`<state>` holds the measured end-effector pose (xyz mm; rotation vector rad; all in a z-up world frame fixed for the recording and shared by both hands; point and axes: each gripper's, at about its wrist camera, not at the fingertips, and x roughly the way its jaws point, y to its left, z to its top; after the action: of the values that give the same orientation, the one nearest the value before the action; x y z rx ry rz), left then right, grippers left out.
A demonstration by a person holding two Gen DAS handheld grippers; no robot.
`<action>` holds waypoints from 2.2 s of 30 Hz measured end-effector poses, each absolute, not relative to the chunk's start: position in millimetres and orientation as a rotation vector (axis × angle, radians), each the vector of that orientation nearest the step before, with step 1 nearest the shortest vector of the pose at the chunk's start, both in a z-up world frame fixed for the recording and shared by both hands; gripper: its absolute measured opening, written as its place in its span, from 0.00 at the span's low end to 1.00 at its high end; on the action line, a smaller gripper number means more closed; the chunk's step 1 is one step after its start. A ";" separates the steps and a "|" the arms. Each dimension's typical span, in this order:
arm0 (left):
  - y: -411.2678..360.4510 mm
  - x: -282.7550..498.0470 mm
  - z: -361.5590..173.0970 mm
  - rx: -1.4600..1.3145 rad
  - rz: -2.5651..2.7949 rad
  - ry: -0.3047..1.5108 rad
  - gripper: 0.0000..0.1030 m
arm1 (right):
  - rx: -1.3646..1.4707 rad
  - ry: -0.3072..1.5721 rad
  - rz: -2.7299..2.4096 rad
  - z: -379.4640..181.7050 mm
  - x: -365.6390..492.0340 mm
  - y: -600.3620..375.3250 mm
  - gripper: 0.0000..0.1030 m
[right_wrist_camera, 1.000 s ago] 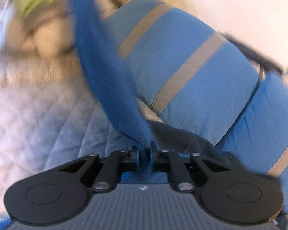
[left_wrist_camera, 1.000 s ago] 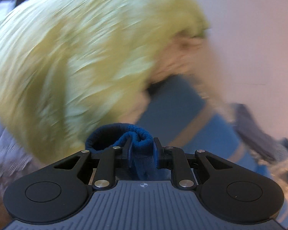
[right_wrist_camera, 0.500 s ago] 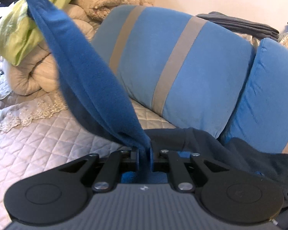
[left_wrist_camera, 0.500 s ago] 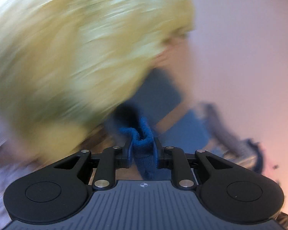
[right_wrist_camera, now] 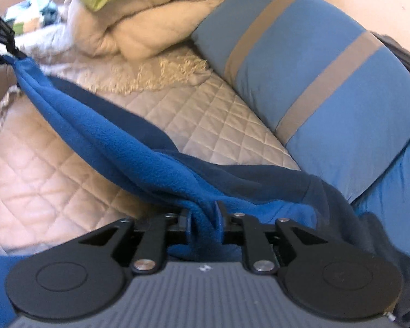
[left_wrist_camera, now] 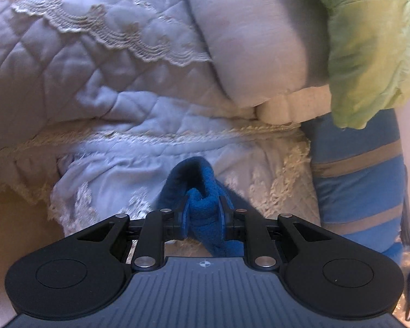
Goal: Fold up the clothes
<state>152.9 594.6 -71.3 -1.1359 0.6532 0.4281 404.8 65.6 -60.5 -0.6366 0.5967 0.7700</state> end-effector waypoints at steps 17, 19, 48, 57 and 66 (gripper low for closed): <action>595.8 147.0 -70.1 -1.176 0.397 0.639 0.16 | -1.162 0.021 0.799 -119.7 287.3 115.8 0.66; 595.8 146.2 -71.2 -1.177 0.395 0.641 0.16 | -1.189 0.016 0.795 -123.6 292.5 123.9 0.56; 563.0 92.0 -145.8 -1.283 0.434 0.724 0.17 | -1.347 0.411 1.134 -126.0 303.3 106.8 0.07; 563.0 84.1 -156.9 -1.358 0.382 0.606 0.28 | -1.206 0.422 1.079 -128.4 308.2 100.7 0.08; 557.7 82.4 -143.5 -1.386 0.365 0.517 0.18 | -1.197 0.401 1.053 -132.3 306.7 100.3 0.08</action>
<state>82.4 557.7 -143.5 -1.3861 0.5172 0.3648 306.7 100.3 -132.3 -1.1972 0.4006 1.0526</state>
